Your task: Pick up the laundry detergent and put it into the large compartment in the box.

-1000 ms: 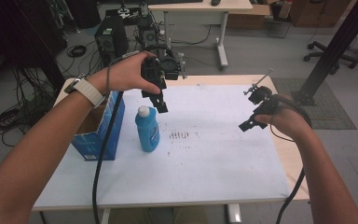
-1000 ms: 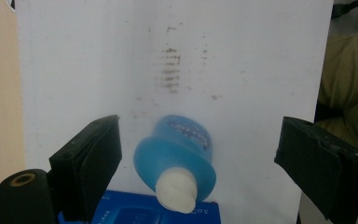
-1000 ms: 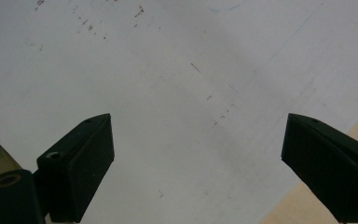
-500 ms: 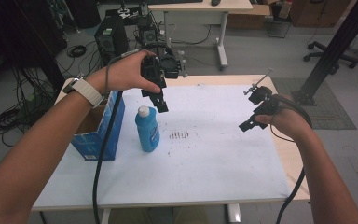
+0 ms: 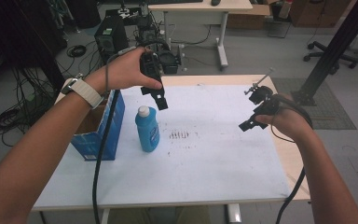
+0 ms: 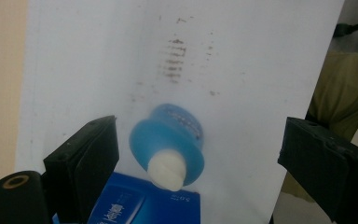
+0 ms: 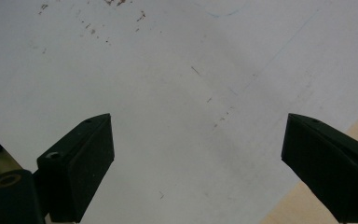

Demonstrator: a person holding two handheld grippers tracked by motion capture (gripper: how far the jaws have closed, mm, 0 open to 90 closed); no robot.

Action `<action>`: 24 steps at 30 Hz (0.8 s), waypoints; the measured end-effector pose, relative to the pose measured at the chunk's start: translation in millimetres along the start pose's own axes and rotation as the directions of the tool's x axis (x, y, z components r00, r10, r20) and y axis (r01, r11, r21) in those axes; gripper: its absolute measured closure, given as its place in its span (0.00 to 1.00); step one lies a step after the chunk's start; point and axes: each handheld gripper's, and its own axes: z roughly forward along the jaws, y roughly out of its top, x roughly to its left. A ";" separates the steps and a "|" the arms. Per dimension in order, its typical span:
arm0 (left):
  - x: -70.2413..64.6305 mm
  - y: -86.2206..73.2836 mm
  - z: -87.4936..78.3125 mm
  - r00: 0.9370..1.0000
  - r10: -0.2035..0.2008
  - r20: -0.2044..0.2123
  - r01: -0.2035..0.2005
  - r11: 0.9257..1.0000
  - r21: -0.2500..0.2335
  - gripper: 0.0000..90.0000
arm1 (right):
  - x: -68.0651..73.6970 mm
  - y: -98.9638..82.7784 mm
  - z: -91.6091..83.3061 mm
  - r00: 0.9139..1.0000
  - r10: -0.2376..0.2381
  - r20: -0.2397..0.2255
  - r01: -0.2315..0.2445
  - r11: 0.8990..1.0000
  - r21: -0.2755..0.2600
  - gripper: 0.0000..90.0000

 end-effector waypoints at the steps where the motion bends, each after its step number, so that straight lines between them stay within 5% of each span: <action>1: 0.1 -0.1 -0.4 1.000 -0.009 -0.004 0.009 1.000 0.004 0.13 | -0.1 0.1 -0.4 1.000 0.001 0.001 -0.001 1.000 0.001 0.10; 14: 1.0 -4.6 -10.0 0.987 -0.158 -0.033 0.158 0.987 0.009 0.12 | 2.7 1.3 -4.6 1.000 -0.008 0.005 0.008 1.000 -0.014 0.10; 20: 3.1 -6.3 -14.2 0.974 -0.222 -0.044 0.222 0.975 -0.003 0.12 | 4.2 2.7 -5.8 1.000 -0.016 0.005 0.016 1.000 -0.015 0.10; 24: 5.2 -8.4 -19.5 0.958 -0.281 -0.050 0.281 0.960 -0.011 0.12 | 4.8 3.1 -7.0 1.000 -0.013 0.006 0.013 1.000 -0.014 0.10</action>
